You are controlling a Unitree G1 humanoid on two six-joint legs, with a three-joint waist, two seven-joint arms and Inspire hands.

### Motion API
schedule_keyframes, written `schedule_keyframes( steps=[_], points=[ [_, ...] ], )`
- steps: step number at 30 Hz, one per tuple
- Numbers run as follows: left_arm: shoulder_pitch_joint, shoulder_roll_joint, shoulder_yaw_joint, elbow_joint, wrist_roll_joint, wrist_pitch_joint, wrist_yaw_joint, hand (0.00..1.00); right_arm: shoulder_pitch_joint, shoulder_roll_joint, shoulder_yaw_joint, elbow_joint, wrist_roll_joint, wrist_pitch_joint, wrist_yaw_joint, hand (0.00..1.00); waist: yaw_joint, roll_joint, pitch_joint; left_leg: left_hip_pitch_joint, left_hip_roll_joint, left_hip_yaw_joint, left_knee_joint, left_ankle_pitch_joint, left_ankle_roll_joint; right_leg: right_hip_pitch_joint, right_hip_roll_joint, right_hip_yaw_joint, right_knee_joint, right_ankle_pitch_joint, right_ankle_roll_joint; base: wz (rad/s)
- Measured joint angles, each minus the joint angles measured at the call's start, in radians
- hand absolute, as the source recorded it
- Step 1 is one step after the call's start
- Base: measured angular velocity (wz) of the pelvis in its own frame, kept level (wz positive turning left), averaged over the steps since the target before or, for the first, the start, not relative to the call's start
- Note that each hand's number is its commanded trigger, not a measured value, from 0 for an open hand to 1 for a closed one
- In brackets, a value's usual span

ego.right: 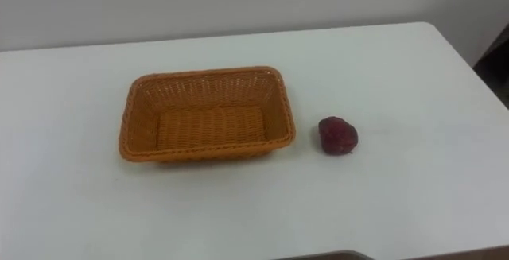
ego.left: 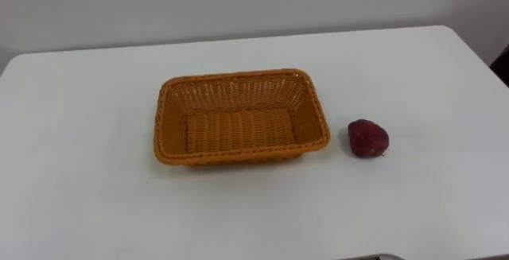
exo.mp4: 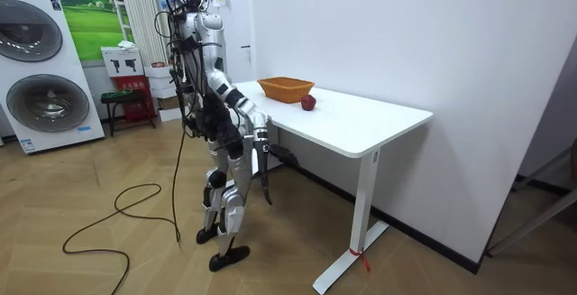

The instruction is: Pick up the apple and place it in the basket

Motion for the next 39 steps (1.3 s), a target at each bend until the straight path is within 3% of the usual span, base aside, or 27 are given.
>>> schedule_keyframes(
  steps=[2,9,11,15,19,25,39],
  points=[
    [-0.001,0.001,-0.001,-0.001,0.007,-0.001,-0.001,0.00,-0.009,-0.004,-0.013,-0.088,-0.086,-0.012,-0.076,0.00,-0.004,-0.002,-0.0004,-0.014,-0.002,-0.010,0.009,0.000,0.001,-0.004,-0.001,-0.008,-0.003,0.002,0.002,0.17],
    [-0.001,0.006,-0.008,-0.012,0.029,0.002,-0.003,0.00,-0.023,-0.024,0.021,-0.462,-0.645,-0.046,-0.327,0.00,0.013,-0.005,-0.0010,-0.035,-0.006,-0.023,0.004,0.009,0.002,-0.023,-0.003,-0.022,-0.007,0.008,0.002,0.05],
    [-0.001,0.006,-0.033,-0.029,0.029,0.015,-0.003,0.00,-0.021,-0.025,0.066,-0.555,-0.825,-0.046,-0.358,0.00,0.026,-0.008,-0.0022,-0.026,-0.006,-0.019,-0.012,0.021,0.000,-0.026,-0.002,-0.017,-0.023,0.016,0.000,-0.06],
    [-0.029,0.006,-0.076,-0.037,0.041,0.024,-0.009,0.00,-0.022,-0.025,0.178,-0.647,-1.031,-0.044,-0.358,0.00,0.053,-0.005,-0.0027,-0.015,-0.005,-0.016,-0.047,0.041,-0.005,-0.031,0.002,-0.007,-0.041,0.029,-0.006,-0.08],
    [-0.031,0.003,-0.139,-0.058,0.045,0.030,-0.014,0.00,-0.021,-0.025,0.312,-0.685,-1.197,-0.031,-0.266,0.00,0.074,-0.001,-0.0001,-0.002,0.002,-0.016,-0.059,0.046,-0.009,-0.014,0.012,-0.001,-0.071,0.044,-0.011,-0.04],
    [-0.027,0.003,-0.161,-0.081,0.047,0.028,-0.014,0.00,0.001,-0.025,0.467,-0.698,-1.204,-0.022,-0.082,0.00,0.099,0.004,0.0031,0.006,0.008,-0.015,-0.069,0.049,-0.013,-0.009,0.017,-0.001,-0.076,0.049,-0.012,0.00],
    [-0.026,0.003,-0.182,-0.076,0.044,0.022,-0.056,0.00,0.001,-0.029,0.608,-0.625,-1.199,-0.023,0.235,0.00,0.113,-0.003,0.0027,0.007,0.009,-0.016,-0.071,0.050,-0.015,0.001,0.018,-0.006,-0.077,0.050,-0.013,0.01]
  ],
)
